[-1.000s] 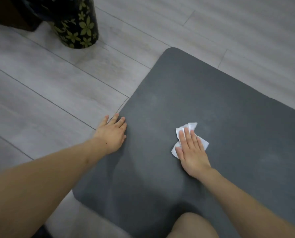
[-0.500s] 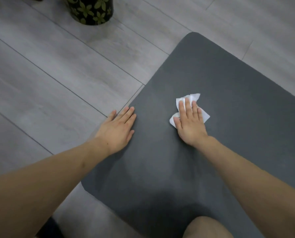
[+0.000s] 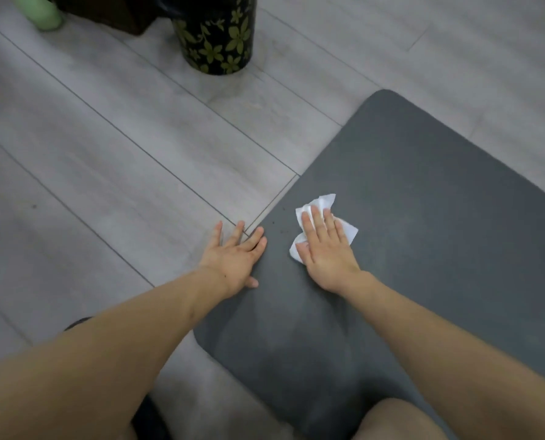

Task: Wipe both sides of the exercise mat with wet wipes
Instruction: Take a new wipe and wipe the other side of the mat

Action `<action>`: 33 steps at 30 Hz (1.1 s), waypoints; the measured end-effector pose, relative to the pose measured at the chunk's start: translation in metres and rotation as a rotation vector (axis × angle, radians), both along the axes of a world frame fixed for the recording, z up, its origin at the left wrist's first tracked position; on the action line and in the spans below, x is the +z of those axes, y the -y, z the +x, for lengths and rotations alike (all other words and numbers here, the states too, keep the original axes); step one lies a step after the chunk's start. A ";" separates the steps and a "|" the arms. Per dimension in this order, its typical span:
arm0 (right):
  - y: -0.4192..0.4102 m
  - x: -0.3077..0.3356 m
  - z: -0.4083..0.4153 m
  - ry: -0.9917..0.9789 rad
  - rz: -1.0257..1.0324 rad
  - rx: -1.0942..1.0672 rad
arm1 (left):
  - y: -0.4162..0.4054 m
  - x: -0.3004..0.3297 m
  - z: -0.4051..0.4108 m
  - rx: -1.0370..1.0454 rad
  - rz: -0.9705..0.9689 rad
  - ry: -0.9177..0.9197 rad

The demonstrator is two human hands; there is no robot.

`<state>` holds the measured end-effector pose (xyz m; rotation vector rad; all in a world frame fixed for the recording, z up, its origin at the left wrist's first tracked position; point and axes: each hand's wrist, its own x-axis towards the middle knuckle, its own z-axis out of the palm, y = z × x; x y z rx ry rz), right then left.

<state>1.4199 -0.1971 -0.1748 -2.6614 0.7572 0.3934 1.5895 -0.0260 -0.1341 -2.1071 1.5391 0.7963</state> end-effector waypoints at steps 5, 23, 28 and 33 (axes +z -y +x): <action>-0.090 0.013 -0.090 -0.078 0.022 0.050 | 0.006 0.012 -0.009 -0.020 0.036 0.083; -0.105 0.012 -0.091 -0.135 -0.042 -0.054 | 0.018 0.009 -0.008 -0.249 0.086 0.184; -0.109 0.012 -0.090 -0.114 -0.063 -0.096 | 0.020 0.008 -0.011 -0.285 0.081 0.214; -0.116 0.018 -0.082 -0.136 -0.047 -0.200 | 0.035 0.011 -0.008 -0.399 0.016 0.229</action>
